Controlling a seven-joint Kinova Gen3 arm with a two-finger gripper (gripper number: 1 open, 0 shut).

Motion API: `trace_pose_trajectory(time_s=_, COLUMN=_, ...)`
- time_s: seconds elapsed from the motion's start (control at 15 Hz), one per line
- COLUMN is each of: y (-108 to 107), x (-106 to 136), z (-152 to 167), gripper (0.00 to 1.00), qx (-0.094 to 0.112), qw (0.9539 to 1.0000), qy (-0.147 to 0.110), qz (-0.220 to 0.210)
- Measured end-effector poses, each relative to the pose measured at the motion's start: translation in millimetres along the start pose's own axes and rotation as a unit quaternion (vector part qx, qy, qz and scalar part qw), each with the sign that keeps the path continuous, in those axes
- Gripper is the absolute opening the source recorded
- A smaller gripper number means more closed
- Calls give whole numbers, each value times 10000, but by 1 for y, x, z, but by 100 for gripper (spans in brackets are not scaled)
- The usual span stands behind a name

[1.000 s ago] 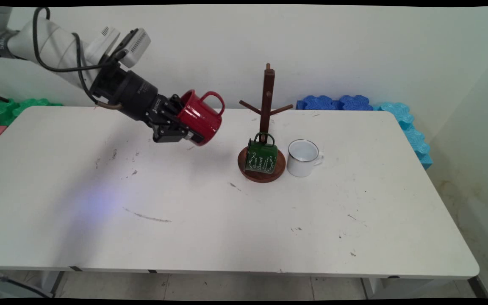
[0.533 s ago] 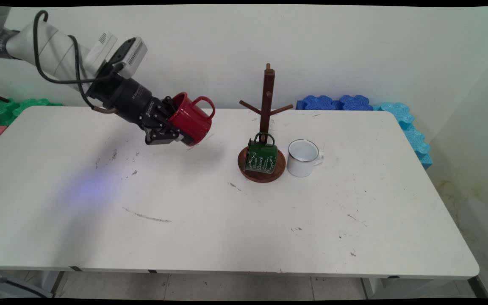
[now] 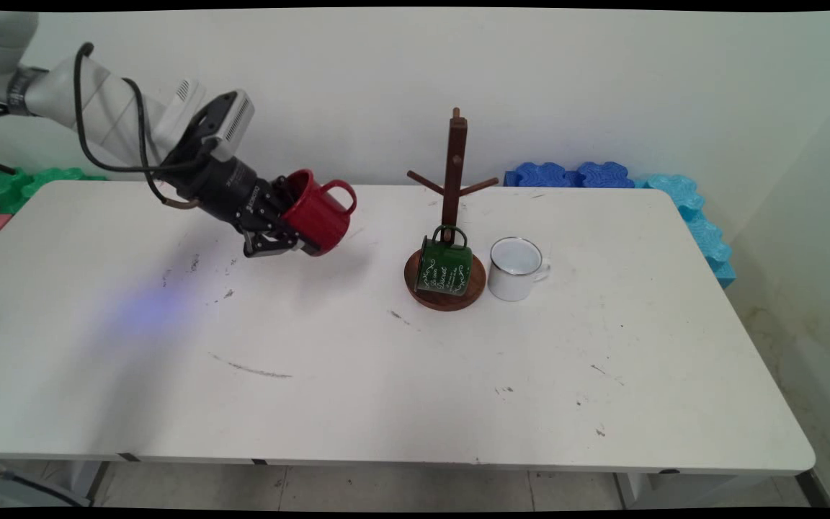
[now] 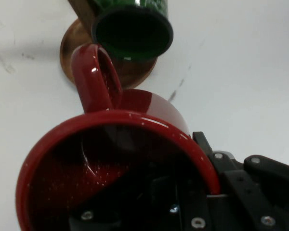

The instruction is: Place the picked object on the table

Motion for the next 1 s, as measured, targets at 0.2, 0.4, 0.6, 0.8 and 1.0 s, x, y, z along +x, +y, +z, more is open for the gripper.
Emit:
trace_pose_trajectory(time_s=0.2, y=0, x=-9, z=9, gripper=0, qx=57, qw=9998, qy=-179, qz=76)
trace_pose_trajectory(time_s=0.4, y=0, x=-19, z=18, gripper=0, qx=111, qw=9992, qy=-362, qz=163)
trace_pose_trajectory(time_s=0.6, y=-1, x=-30, z=26, gripper=0, qx=155, qw=9982, qy=-530, qz=245)
trace_pose_trajectory(time_s=0.8, y=-1, x=-39, z=33, gripper=0, qx=185, qw=9972, qy=-658, qz=303)
trace_pose_trajectory(time_s=1.0, y=-2, x=-48, z=40, gripper=0, qx=205, qw=9963, qy=-761, qz=355)
